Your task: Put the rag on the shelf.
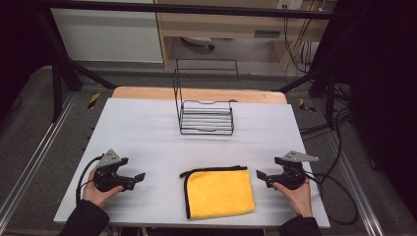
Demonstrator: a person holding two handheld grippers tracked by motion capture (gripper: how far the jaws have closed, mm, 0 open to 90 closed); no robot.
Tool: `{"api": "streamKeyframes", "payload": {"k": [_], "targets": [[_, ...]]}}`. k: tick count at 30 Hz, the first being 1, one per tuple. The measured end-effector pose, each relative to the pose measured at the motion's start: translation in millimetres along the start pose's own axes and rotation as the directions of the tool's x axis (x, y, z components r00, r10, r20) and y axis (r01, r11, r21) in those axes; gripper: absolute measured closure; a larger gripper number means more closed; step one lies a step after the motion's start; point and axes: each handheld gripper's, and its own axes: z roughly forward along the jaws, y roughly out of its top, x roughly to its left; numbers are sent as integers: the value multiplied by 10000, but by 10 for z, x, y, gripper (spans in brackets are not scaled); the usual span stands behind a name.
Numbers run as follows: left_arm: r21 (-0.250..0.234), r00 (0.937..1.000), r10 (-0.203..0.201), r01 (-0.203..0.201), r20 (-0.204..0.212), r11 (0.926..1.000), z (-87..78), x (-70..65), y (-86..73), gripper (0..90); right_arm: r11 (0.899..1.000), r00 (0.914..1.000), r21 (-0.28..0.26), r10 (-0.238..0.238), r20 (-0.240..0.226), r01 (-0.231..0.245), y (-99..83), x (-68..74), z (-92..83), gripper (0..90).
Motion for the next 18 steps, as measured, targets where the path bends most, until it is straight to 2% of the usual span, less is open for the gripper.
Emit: {"api": "streamKeyframes", "payload": {"k": [7, 11, 18], "targets": [[13, 10000, -13, 13, -23, 10000, 3, -18, 0, 81, 10000, 10000, 56, 41, 52, -42, -2, 11, 6, 26], [66, 9999, 138, -138, 14, 9999, 14, -39, 4, 83, 9998, 9999, 173, -40, 98, 38, 24, 38, 28, 41], [26, 9999, 90, -90, -72, 10000, 18, -37, 12, 83, 9994, 9993, 357, 58, -379, -45, 80, 164, 123, 116]]}}
